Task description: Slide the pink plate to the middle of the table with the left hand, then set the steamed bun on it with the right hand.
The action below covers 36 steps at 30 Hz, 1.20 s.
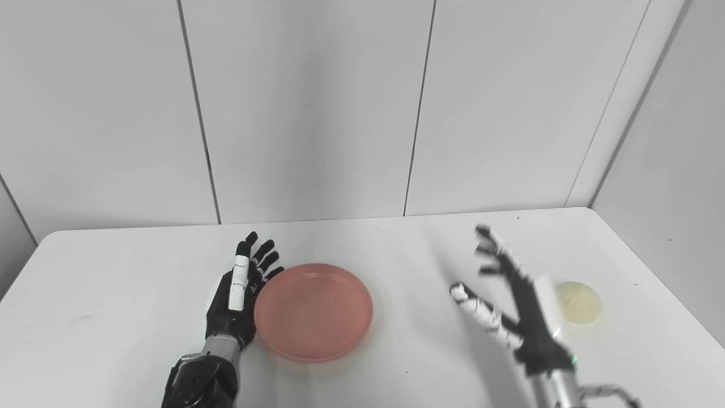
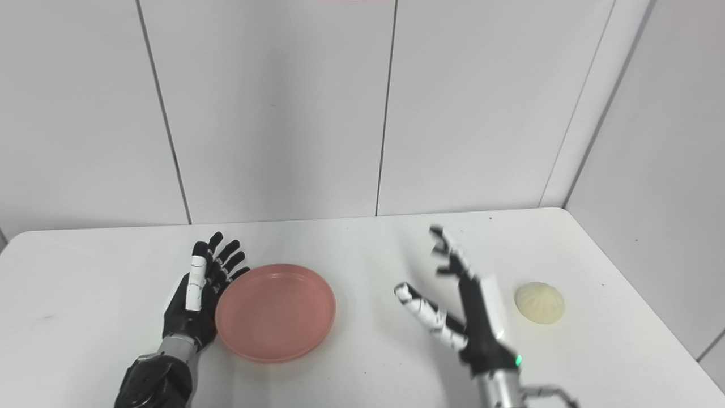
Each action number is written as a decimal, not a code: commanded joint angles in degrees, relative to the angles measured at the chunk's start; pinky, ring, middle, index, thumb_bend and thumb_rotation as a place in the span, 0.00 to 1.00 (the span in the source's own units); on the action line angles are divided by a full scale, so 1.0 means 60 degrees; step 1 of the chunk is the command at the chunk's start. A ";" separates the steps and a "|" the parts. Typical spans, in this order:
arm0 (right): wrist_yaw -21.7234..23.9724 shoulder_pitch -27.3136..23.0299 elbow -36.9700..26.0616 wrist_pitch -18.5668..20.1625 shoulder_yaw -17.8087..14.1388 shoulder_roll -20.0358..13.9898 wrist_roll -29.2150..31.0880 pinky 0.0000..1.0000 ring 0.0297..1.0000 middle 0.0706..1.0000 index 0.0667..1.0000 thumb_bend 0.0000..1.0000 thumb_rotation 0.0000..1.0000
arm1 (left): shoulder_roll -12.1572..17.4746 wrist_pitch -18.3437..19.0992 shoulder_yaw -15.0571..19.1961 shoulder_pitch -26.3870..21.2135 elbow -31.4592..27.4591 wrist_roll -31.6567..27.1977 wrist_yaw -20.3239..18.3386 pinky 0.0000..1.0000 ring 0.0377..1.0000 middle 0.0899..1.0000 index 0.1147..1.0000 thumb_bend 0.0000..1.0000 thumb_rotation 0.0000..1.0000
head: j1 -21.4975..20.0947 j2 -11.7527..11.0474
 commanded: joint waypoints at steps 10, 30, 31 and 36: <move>0.3588 -0.1213 -0.0921 0.1952 -0.0639 -0.2714 -0.2433 0.59 0.77 0.81 0.80 0.96 0.63 | 0.0010 0.0141 0.0093 0.0046 0.0767 -0.0111 -0.0031 0.87 0.92 0.91 0.98 0.91 0.86 | -0.0022 -0.0099; 0.5050 -0.1778 0.3012 0.2046 -0.0321 -0.4818 -0.3702 0.74 0.84 0.82 0.77 1.00 0.54 | -0.0036 0.0251 0.0087 0.0055 0.0739 -0.0089 -0.0073 0.88 0.92 0.90 0.99 0.90 0.86 | 0.0067 -0.0123; 0.4927 -0.1790 0.3231 0.2005 -0.0299 -0.4845 -0.3677 0.77 0.85 0.82 0.77 1.00 0.55 | -0.0040 0.0253 0.0090 0.0058 0.0737 -0.0095 -0.0078 0.88 0.92 0.90 0.99 0.90 0.86 | 0.0091 -0.0128; 0.4326 -0.2002 0.4600 0.1914 0.0017 -0.5043 -0.3505 0.85 0.87 0.83 0.78 1.00 0.61 | -0.0033 0.0249 0.0097 0.0085 0.0699 -0.0108 -0.0127 0.87 0.92 0.90 1.00 0.90 0.86 | 0.0101 -0.0112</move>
